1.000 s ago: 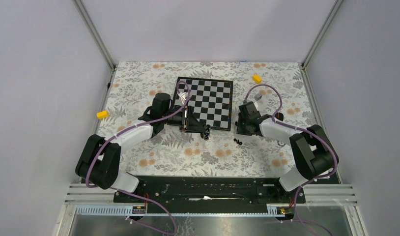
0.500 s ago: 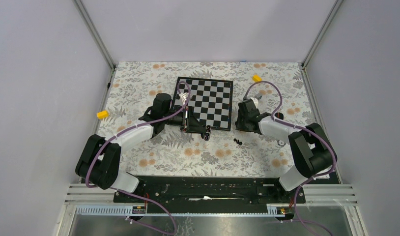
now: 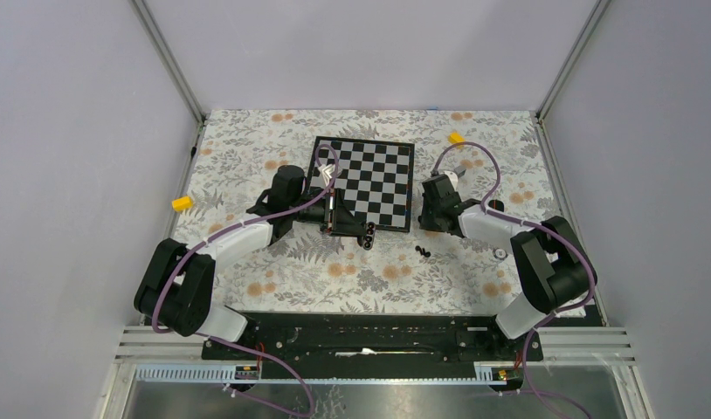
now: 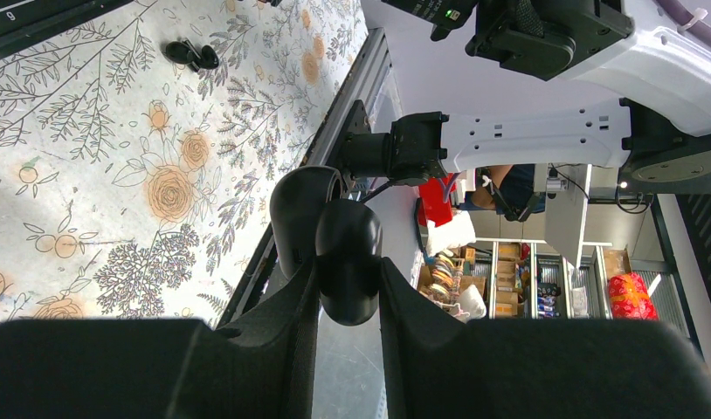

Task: Insert the wireless bluetooth earbuds into the charging case
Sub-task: Pick up the right earbud from the center of the board.

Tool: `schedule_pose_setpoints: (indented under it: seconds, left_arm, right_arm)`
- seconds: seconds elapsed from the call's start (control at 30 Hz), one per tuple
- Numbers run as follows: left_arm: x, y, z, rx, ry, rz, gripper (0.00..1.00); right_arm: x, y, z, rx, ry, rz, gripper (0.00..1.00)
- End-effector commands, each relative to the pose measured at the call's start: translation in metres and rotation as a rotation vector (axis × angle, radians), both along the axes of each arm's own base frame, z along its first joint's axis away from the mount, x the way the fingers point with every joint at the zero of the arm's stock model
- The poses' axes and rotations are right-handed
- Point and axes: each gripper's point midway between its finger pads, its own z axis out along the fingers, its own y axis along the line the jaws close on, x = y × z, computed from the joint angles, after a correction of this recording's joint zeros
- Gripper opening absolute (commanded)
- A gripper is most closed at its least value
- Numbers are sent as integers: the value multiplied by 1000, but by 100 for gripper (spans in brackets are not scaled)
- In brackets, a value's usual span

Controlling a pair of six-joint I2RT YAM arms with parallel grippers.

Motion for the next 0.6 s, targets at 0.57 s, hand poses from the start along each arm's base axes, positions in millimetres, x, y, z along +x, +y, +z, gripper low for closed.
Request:
schedule_pose_setpoints:
  seconds: [0.57]
  left_arm:
    - [7,-5,16,-35,-77,-6,7]
  right_arm:
    - [-14,-22,1,-43,2,0,33]
